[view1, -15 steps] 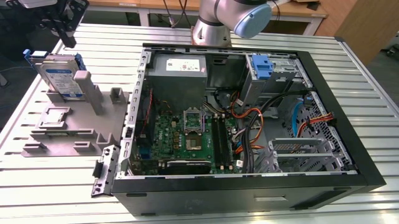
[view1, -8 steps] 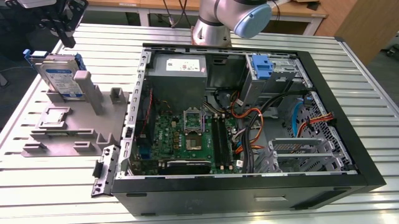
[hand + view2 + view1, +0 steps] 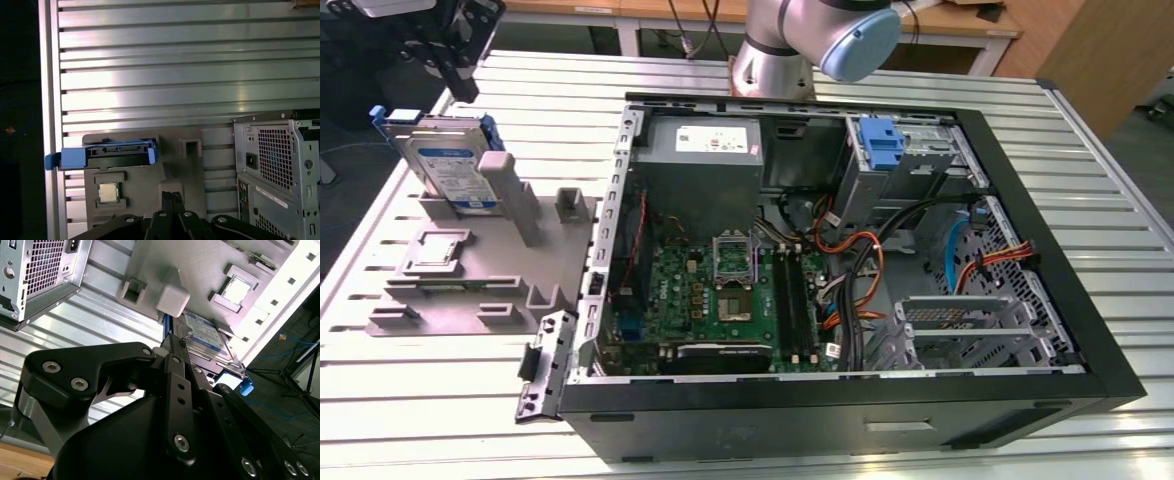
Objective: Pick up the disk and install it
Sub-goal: 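Reach for the disk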
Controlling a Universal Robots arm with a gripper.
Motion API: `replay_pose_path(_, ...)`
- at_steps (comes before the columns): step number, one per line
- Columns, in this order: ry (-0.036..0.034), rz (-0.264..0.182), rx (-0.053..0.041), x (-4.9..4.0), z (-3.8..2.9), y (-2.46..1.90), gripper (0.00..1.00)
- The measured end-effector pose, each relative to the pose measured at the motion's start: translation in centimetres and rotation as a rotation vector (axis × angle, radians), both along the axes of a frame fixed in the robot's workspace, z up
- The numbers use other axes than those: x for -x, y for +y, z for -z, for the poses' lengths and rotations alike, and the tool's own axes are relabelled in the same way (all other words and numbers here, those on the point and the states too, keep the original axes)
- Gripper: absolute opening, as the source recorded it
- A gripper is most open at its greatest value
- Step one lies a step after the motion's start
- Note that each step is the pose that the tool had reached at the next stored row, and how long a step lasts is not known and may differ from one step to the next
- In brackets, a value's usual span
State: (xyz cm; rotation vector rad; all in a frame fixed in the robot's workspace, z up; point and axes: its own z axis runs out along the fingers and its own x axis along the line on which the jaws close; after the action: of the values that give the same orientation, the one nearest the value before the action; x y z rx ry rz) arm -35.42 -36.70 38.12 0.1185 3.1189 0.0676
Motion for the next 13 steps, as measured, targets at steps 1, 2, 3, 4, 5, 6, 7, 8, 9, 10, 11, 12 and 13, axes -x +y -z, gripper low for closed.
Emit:
replay_pose_path(1,-0.0001,0.0,0.0,0.03,0.0,0.0,0.1)
replay_pose_path(2,-0.0001,0.0,-0.0001,0.04,0.0,0.0,0.1)
replay_pose_path(3,0.0,0.0,0.0,0.09,0.0,0.0,0.1)
replay_pose_path(4,0.0,0.0,-0.0001,0.13,0.01,0.0,0.1)
replay_pose_path(5,0.0,0.0,0.0,0.13,0.01,0.0,0.1)
replay_pose_path(6,-0.0001,0.0,-0.0001,0.14,0.01,0.0,0.1)
replay_pose_path(7,-0.0001,0.0,-0.0001,0.16,0.01,0.0,0.1)
replay_pose_path(8,0.0,0.0,0.0,0.18,0.01,0.0,0.1)
replay_pose_path(9,0.0,0.0,0.0,0.22,0.01,0.0,0.1)
replay_pose_path(10,0.0,0.0,0.0,0.26,0.01,0.0,0.1)
replay_pose_path(11,-0.0001,0.0,-0.0001,0.3,0.02,0.0,0.1)
replay_pose_path(12,-0.0001,0.0,-0.0001,0.33,0.02,0.0,0.1)
replay_pose_path(13,0.0,0.0,0.0,0.37,0.03,0.0,0.1)
